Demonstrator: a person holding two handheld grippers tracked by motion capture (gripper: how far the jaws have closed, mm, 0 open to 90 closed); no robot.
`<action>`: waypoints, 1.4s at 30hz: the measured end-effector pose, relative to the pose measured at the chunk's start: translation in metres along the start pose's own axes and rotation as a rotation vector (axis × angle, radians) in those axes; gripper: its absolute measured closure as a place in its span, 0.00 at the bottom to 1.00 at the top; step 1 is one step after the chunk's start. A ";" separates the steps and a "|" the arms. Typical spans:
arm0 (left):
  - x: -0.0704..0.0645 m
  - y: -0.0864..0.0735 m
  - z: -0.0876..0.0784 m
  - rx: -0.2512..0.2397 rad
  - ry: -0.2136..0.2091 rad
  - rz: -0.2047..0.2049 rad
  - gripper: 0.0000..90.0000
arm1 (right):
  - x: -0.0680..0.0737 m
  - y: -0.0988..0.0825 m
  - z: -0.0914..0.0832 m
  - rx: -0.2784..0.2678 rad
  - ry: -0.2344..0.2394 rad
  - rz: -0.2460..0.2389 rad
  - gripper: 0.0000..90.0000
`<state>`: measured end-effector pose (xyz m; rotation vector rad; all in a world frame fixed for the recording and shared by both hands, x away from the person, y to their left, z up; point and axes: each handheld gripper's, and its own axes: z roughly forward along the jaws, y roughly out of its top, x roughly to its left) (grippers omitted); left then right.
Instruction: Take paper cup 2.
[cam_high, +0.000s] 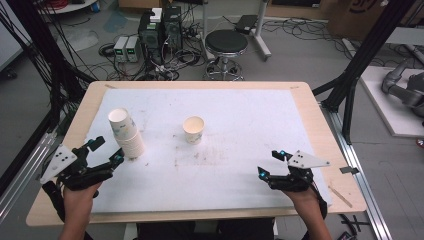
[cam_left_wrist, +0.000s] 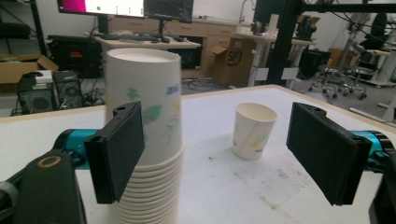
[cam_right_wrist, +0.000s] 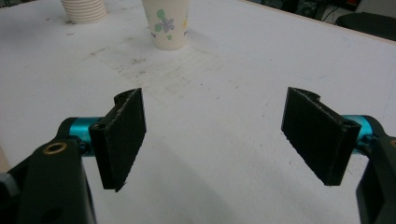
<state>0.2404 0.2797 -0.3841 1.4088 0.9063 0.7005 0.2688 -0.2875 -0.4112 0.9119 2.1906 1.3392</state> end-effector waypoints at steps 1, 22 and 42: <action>0.003 0.001 -0.001 -0.001 0.005 -0.006 0.21 | 0.000 0.000 0.000 0.001 0.001 0.004 0.25; 0.031 0.035 0.040 0.093 0.017 0.016 0.19 | -0.002 -0.001 -0.002 -0.003 -0.001 0.011 0.25; 0.041 0.040 0.082 0.217 0.016 0.024 0.23 | -0.004 -0.003 -0.002 0.003 0.001 0.015 0.25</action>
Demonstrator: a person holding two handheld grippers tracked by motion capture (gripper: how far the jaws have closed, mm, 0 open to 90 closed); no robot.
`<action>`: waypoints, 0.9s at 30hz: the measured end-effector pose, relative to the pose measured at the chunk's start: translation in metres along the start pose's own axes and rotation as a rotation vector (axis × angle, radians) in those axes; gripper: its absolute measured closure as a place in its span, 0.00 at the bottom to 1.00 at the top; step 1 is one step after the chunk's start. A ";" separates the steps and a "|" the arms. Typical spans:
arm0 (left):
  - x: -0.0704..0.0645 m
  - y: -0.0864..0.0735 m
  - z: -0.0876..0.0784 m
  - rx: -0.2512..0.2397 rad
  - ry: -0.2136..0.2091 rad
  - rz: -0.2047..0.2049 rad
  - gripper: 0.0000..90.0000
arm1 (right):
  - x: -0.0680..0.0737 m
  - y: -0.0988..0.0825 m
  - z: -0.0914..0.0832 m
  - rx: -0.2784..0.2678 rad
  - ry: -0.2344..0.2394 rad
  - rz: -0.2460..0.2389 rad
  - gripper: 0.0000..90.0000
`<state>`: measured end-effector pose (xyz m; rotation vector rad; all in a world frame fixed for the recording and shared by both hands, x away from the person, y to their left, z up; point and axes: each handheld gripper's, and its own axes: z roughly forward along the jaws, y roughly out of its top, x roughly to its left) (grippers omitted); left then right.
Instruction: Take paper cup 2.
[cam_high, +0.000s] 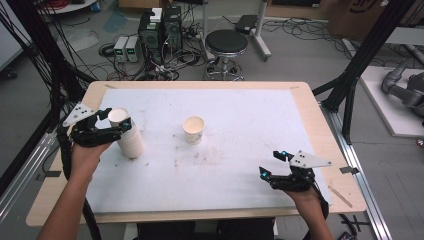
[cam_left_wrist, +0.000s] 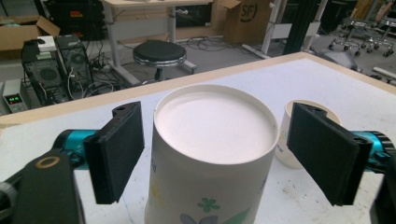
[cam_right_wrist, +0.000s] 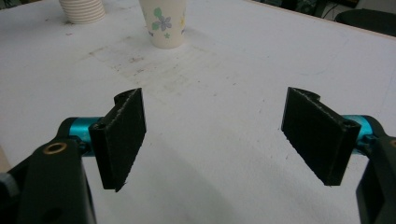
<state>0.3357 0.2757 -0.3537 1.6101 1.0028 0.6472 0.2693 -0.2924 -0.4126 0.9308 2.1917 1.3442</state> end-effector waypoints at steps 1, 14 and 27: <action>0.000 0.000 0.000 0.000 0.000 0.000 0.23 | 0.000 0.000 0.000 0.000 0.000 0.000 0.25; 0.003 -0.001 0.000 -0.001 -0.010 0.001 0.37 | 0.000 -0.001 0.000 0.004 0.000 0.007 0.25; 0.004 0.022 -0.013 -0.069 -0.033 -0.020 0.38 | 0.000 0.000 0.000 0.003 0.002 0.008 0.25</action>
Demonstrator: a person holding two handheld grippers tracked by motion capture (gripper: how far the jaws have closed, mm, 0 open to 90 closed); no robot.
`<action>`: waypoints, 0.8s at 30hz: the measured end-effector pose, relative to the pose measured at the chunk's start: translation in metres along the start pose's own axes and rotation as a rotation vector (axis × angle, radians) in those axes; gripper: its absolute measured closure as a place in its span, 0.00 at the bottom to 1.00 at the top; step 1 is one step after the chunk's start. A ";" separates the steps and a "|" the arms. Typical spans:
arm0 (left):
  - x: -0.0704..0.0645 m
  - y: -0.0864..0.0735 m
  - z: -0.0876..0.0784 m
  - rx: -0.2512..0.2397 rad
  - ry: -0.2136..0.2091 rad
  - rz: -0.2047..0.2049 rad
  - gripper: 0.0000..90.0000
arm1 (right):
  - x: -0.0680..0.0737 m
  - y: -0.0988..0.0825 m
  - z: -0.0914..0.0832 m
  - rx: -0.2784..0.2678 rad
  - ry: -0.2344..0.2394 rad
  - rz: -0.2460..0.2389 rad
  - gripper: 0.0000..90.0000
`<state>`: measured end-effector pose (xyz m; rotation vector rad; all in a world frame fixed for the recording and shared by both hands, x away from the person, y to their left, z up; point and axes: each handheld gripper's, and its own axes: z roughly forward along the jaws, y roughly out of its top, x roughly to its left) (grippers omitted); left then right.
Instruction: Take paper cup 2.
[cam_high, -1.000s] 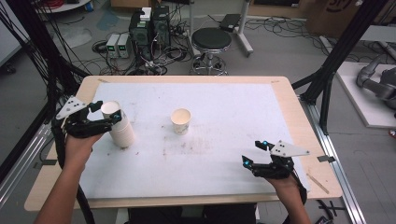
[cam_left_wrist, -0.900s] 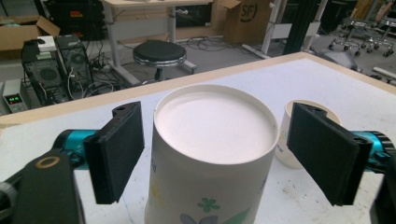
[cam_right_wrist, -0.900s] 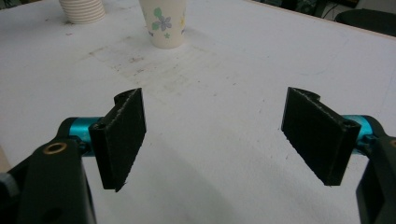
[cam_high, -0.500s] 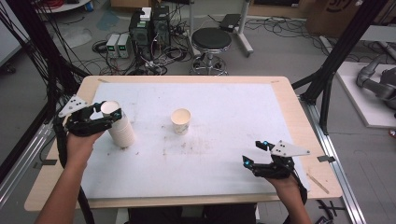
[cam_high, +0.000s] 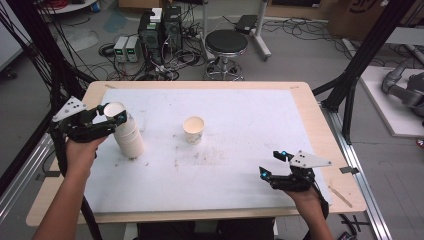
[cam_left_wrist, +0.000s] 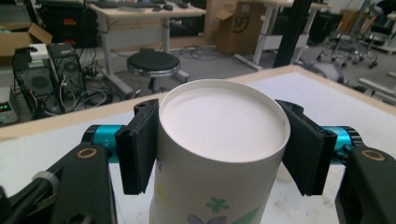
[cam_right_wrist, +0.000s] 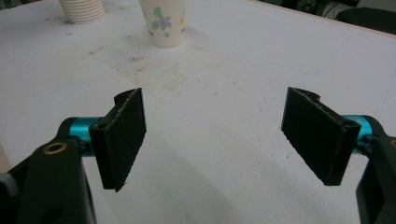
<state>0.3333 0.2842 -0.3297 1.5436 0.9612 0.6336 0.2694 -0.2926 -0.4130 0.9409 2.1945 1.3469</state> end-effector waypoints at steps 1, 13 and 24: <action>0.000 0.004 -0.002 -0.010 -0.001 0.003 0.38 | 0.000 0.000 0.000 0.000 0.000 0.002 0.25; -0.014 0.043 -0.029 -0.146 -0.023 0.027 0.39 | 0.001 0.001 0.000 -0.006 0.005 -0.003 0.25; -0.041 0.047 -0.034 -0.214 -0.150 0.026 0.40 | 0.000 0.002 0.001 -0.011 0.004 0.002 0.25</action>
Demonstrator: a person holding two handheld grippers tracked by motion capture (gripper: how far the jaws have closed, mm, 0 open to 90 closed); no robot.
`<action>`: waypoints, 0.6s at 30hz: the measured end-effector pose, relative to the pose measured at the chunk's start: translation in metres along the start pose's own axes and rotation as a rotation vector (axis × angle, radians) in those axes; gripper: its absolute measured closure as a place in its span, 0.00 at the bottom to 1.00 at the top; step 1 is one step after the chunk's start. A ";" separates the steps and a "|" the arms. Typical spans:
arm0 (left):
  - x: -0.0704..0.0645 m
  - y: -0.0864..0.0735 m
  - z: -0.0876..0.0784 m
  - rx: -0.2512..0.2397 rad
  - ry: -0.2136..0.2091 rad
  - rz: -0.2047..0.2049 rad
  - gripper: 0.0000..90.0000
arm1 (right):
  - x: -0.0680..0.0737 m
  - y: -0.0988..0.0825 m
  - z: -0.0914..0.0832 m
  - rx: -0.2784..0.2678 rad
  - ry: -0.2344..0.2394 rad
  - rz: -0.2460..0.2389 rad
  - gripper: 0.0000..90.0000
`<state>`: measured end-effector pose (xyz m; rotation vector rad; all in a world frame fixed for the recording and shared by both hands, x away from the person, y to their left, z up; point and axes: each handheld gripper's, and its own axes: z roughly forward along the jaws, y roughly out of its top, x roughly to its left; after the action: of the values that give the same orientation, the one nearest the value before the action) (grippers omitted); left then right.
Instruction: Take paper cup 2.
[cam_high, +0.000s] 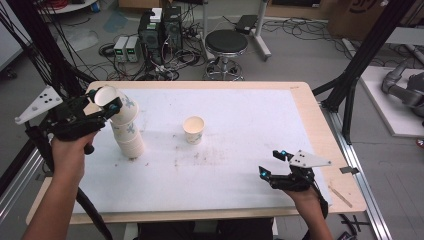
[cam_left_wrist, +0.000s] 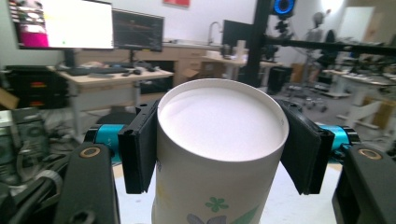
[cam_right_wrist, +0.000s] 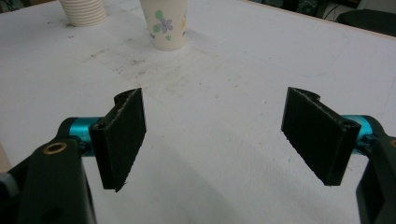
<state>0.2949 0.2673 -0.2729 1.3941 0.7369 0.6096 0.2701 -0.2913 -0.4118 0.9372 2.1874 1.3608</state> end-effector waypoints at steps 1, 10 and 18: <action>-0.003 -0.002 0.001 0.000 -0.014 -0.002 0.40 | 0.000 0.000 0.000 0.001 0.000 0.003 0.25; -0.023 -0.030 0.009 0.029 -0.116 -0.008 0.40 | -0.002 0.001 0.004 -0.003 0.010 0.004 0.25; -0.040 -0.058 0.021 0.082 -0.198 -0.021 0.39 | 0.001 0.003 0.007 0.002 0.022 -0.003 0.25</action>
<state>0.2827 0.2186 -0.3257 1.4970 0.6223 0.4213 0.2746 -0.2855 -0.4121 0.9236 2.2061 1.3743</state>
